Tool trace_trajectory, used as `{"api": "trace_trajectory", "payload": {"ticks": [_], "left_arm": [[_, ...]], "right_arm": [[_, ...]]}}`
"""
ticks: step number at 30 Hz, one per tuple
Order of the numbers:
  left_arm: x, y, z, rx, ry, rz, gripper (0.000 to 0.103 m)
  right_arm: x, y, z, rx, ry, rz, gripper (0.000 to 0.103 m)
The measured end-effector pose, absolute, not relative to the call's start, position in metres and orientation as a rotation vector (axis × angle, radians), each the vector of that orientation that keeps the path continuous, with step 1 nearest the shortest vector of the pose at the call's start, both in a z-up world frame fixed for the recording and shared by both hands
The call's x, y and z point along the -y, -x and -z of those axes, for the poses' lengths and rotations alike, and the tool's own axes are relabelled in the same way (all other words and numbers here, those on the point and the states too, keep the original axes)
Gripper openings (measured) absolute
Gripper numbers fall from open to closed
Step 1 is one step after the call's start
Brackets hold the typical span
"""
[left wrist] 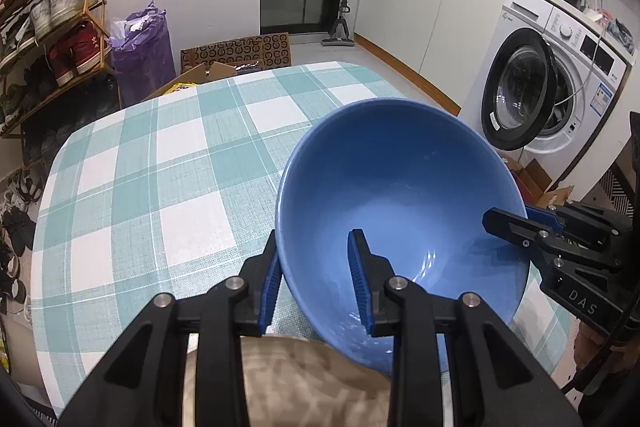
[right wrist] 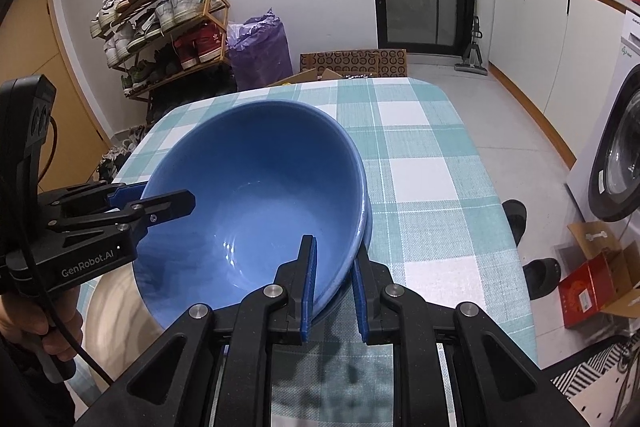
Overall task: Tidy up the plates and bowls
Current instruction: 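Lower the bowl into the nested blue bowls and open both grippers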
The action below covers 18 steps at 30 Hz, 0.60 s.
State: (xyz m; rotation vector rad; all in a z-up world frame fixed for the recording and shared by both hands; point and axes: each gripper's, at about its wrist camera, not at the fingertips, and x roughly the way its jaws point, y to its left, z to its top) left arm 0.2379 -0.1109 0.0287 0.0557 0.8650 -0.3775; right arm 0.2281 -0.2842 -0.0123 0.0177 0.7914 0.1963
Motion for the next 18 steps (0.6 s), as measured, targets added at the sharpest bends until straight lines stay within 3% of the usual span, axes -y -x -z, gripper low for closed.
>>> {"api": "trace_trajectory", "payload": {"ticks": [15,17,18], "left_arm": [[0.113,-0.235,-0.014,-0.907,-0.121,0.348,0.037],[0.113,-0.236,-0.011,-0.916,-0.117,0.344,0.039],[0.112,-0.237,-0.01,-0.92,-0.114,0.341,0.045]], "right_arm": [[0.294,-0.229,0.019,-0.816,-0.03,-0.197,0.022],[0.295,-0.228,0.02,-0.821,-0.035,-0.202,0.022],[0.296,-0.229,0.021,-0.821,-0.04,-0.205,0.024]]}}
